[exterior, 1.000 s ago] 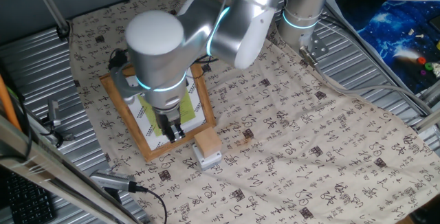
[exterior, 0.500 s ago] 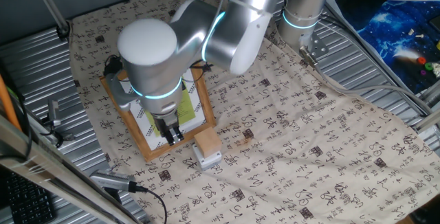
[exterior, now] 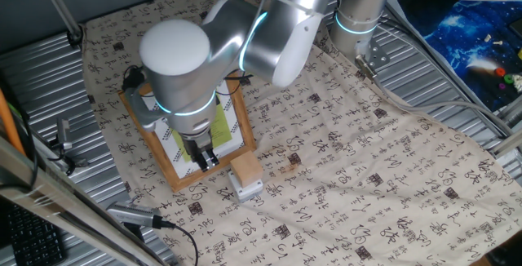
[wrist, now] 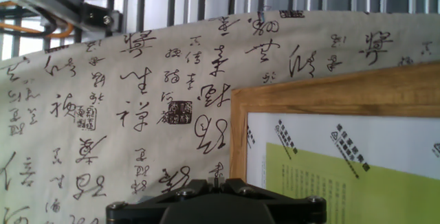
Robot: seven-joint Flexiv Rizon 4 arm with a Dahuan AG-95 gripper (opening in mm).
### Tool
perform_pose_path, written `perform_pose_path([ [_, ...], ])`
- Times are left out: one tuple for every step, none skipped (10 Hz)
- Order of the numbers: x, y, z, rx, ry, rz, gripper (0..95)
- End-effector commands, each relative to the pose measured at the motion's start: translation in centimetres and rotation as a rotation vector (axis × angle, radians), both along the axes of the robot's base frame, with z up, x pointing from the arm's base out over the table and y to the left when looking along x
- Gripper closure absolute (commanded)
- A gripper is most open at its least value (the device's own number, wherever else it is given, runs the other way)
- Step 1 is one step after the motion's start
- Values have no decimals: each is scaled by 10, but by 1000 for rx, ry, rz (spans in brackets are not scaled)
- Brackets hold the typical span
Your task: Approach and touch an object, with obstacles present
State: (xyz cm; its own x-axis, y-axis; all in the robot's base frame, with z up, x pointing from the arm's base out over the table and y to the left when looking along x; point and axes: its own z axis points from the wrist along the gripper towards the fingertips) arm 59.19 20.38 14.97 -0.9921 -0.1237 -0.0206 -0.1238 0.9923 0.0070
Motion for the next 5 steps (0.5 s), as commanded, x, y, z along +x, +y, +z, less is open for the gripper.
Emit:
perform_pose_path([
  [-1,0,0,2,3,31,950],
  [-1,0,0,2,7,37,950],
  [-1,0,0,1,5,41,950],
  [-1,0,0,12,9,30,950],
  [-1,0,0,12,11,25,950],
])
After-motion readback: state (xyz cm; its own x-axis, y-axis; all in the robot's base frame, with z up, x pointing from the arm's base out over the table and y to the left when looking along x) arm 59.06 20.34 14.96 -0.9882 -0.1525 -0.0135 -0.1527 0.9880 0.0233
